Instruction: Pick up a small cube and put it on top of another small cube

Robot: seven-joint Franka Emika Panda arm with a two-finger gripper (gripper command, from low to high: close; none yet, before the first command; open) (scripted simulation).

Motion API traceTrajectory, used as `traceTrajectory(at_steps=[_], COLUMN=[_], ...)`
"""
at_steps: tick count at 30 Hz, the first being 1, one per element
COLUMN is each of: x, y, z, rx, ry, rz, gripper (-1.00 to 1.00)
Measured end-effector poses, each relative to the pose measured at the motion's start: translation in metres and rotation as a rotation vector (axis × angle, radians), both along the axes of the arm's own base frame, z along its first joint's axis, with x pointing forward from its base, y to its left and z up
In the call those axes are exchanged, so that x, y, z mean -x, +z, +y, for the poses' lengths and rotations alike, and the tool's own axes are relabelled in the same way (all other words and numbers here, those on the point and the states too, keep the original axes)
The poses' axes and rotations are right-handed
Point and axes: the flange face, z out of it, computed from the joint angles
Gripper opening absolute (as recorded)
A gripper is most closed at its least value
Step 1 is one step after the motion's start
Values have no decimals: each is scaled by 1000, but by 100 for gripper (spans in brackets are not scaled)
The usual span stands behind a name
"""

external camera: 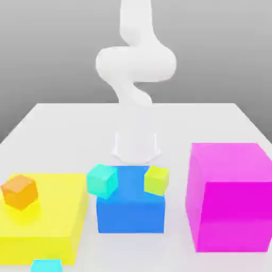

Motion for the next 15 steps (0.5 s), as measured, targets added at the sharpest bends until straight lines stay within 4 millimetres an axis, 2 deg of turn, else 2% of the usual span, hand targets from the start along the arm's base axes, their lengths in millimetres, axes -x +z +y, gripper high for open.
traceTrajectory(at_steps=[4,8,15], x=[-49,-90,-142], y=[-49,-102,-209], z=[-20,-41,-80], rx=[7,12,15], ry=[4,8,13], rz=[100,196,362], gripper=[0,0,0])
